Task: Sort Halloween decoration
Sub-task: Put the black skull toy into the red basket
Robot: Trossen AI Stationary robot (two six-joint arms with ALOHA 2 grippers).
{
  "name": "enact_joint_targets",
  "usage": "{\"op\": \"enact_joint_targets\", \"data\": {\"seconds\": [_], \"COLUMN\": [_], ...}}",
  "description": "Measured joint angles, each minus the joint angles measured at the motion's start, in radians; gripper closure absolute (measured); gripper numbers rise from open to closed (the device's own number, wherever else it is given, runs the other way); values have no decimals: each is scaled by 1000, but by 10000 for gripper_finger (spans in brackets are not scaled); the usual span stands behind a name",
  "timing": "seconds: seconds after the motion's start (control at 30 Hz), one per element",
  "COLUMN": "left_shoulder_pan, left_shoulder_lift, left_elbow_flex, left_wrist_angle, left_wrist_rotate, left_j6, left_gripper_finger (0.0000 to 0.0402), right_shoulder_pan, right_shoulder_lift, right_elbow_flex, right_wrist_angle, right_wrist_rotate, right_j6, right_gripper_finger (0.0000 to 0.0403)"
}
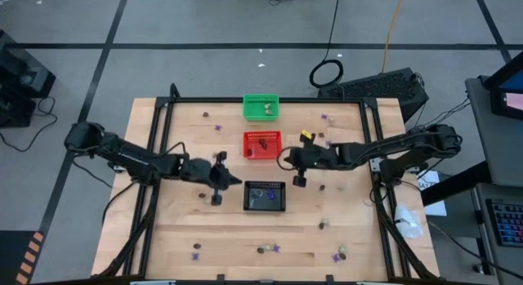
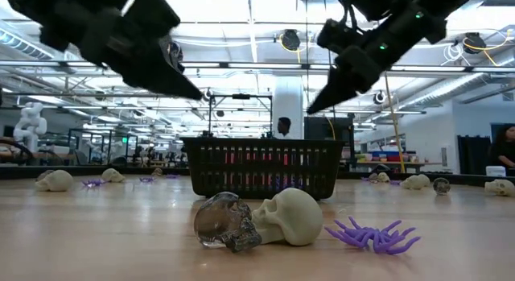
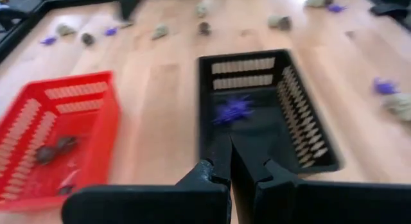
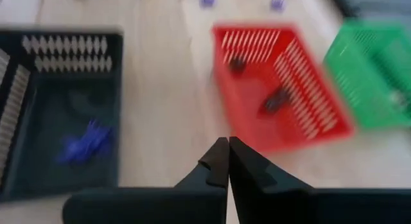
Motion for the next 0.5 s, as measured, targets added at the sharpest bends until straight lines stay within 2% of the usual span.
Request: {"op": "enact_joint_targets", "data": {"seconds": [0.27, 0.5], "left_shoulder_pan": [-231, -338], "left_shoulder_lift": [119, 319], "left_elbow_flex": [102, 256], "left_wrist_angle": [4, 5], "left_wrist_rotate": [-129, -152], "left_j6": [-114, -172], "left_gripper_finger": [402, 402], "right_shoulder_pan": [-78, -102], "right_shoulder_lift": [0, 2], "right_elbow_flex": [0, 0], "right_wrist_angle": [122, 158], "right_wrist_rotate": [-3, -3], "right_j6": [-79, -83], "right_gripper_finger": [403, 403]}}
